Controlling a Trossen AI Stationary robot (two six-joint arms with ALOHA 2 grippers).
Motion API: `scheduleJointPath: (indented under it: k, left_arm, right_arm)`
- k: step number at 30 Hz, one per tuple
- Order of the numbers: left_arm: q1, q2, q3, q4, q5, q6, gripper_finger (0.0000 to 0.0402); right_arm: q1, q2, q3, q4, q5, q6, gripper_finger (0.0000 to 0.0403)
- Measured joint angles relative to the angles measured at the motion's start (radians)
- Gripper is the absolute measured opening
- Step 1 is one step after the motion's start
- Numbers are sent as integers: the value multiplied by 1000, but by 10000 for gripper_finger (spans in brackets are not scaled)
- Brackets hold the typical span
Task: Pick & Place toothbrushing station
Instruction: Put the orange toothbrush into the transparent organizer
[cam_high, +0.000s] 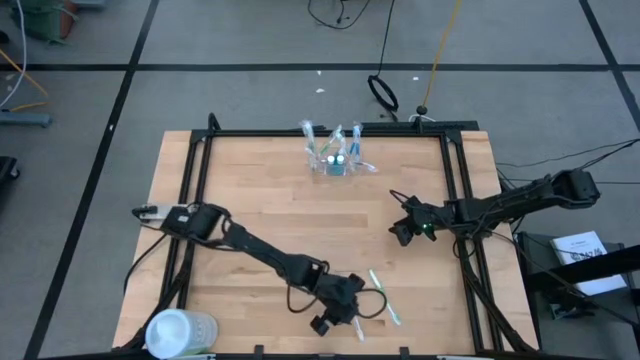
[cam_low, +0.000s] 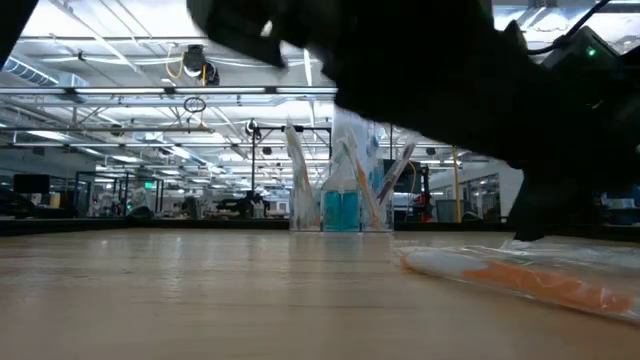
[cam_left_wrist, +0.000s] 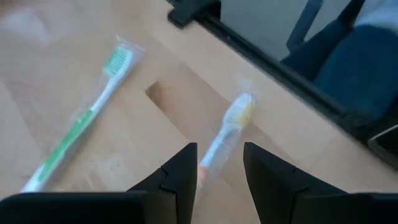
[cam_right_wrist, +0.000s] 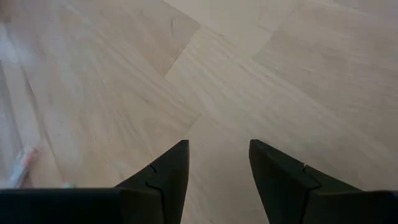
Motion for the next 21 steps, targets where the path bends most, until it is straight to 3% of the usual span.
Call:
scheduleJointPath:
  k: [7,14,17,21]
  left_arm:
    - [6,97,9,74,11,43,136]
    - [24,115,13,70,13,46,132]
    - [28,110,12,50,25,52,102]
    - [29,88,10,28,-10,47,26]
  right_arm:
    - [49,1,-15,34,50,45,160]
    - [71,2,-16,174,44,-44,160]
    - [79,1,-16,218,44,-67,160]
    - [80,1,-16,238,38,-85,160]
